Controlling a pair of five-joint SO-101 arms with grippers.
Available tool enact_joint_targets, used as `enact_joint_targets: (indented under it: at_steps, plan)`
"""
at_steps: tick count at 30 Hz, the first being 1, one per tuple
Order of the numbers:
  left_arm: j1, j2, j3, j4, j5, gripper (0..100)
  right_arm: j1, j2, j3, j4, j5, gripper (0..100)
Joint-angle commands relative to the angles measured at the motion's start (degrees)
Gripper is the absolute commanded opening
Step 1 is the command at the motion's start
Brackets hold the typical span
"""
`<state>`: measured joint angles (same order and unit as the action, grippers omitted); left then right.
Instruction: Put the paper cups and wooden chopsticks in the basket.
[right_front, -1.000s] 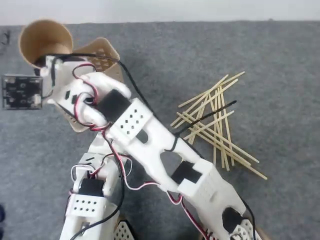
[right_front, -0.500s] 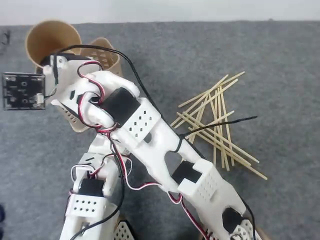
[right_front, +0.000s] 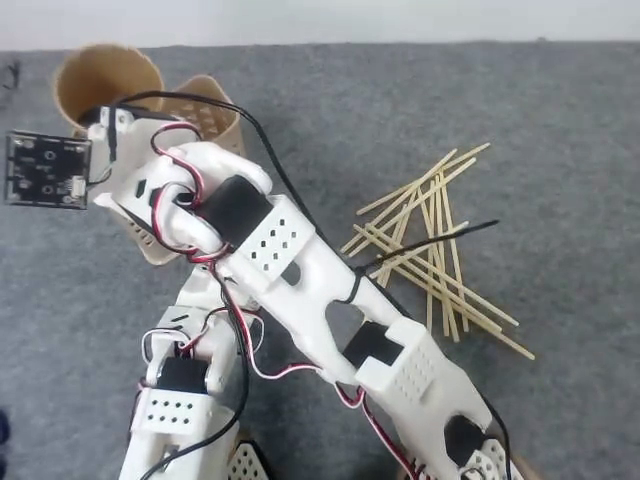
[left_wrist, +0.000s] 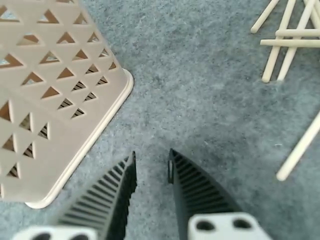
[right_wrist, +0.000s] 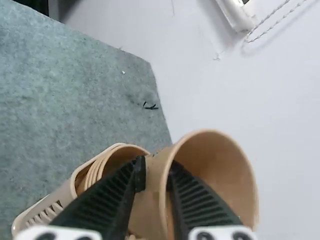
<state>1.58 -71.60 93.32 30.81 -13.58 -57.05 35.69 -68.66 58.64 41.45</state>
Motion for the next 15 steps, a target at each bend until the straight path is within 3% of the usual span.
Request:
enact_joint_targets:
  at_steps: [1, 15]
  plan:
    - [0.3, -0.8, -0.5, -1.5, -0.4, 9, -0.5, -2.0, 0.6, -0.6, -2.7, 12.1]
    - [0.2, -0.8, -0.5, -1.5, -0.4, 9, 1.9, -4.4, -2.2, 1.7, -3.1, 11.2]
